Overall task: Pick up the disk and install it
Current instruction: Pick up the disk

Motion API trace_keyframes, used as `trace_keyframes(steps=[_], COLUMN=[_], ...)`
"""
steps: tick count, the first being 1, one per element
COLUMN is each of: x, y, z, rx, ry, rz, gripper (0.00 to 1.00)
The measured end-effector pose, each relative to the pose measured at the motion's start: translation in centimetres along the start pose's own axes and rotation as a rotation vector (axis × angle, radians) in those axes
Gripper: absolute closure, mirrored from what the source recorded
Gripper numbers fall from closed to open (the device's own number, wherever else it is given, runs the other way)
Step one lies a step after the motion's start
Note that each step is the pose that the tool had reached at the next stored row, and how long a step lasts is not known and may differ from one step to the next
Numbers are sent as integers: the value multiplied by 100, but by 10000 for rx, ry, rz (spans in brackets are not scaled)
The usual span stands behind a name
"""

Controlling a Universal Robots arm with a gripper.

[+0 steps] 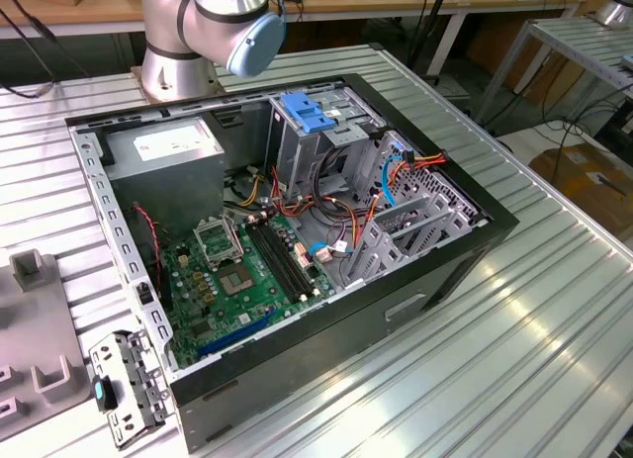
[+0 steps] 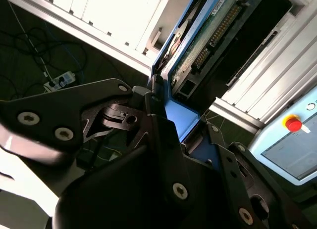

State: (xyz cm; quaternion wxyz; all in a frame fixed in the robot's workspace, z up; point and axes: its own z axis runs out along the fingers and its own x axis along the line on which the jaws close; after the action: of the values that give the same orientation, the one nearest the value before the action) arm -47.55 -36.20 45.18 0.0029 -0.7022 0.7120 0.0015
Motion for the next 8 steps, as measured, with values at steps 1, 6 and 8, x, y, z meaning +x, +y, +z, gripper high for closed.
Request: trace_keyframes(steps=[1,6,8], x=[0,-1,-1], y=[0,0,-1], z=[-18,-108,-135], rx=[-3,-16,-20], ry=[0,0,0], rz=[0,1,0], gripper=[63,63,63])
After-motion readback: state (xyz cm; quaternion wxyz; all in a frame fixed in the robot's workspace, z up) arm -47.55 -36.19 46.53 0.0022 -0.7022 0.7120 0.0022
